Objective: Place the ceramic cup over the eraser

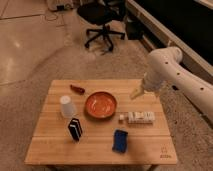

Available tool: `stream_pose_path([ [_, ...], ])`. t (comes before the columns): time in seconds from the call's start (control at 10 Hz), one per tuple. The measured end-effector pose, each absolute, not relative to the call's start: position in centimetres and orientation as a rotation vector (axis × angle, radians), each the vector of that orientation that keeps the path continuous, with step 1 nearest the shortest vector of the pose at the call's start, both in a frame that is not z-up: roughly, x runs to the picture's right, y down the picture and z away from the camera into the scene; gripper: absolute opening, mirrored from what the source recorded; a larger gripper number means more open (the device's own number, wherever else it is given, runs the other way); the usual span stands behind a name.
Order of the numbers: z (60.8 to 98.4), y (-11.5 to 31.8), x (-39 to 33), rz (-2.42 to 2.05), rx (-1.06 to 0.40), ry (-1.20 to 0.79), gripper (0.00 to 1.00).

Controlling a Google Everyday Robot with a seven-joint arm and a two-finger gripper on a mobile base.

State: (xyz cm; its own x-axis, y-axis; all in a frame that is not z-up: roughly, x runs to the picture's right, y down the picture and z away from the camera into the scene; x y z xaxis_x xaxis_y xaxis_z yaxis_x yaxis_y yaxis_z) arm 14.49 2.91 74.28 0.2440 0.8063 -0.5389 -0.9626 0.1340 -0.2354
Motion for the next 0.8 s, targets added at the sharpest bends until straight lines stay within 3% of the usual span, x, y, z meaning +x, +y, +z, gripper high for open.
stream_pose_path([
  [0.8,71.7,4.1,-5.6,1.064,-0.704,0.063,0.80],
])
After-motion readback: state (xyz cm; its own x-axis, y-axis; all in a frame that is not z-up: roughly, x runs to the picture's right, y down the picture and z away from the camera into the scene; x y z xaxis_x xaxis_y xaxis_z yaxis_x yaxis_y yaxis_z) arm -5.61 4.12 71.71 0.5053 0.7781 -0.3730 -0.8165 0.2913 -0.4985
